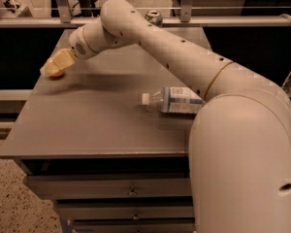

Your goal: Move orange near blue plastic bottle

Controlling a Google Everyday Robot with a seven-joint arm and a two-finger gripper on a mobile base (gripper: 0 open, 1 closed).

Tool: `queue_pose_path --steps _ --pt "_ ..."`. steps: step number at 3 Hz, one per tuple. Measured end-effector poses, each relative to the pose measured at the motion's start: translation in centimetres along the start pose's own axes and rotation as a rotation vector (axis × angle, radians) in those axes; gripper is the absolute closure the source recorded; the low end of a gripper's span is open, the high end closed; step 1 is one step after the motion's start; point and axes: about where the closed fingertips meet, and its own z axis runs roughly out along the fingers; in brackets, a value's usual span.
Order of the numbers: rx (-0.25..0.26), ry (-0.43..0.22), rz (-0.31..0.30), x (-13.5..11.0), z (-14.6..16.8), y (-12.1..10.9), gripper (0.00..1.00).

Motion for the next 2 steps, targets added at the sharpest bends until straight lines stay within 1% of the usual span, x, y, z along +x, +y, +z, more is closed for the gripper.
queue_pose_path --steps 1,2 --pt "-0.01 -0.002 0.004 0.2 1.4 0.8 0.08" --pt "-0.026 0.01 0.003 0.6 2.9 1.6 0.15"
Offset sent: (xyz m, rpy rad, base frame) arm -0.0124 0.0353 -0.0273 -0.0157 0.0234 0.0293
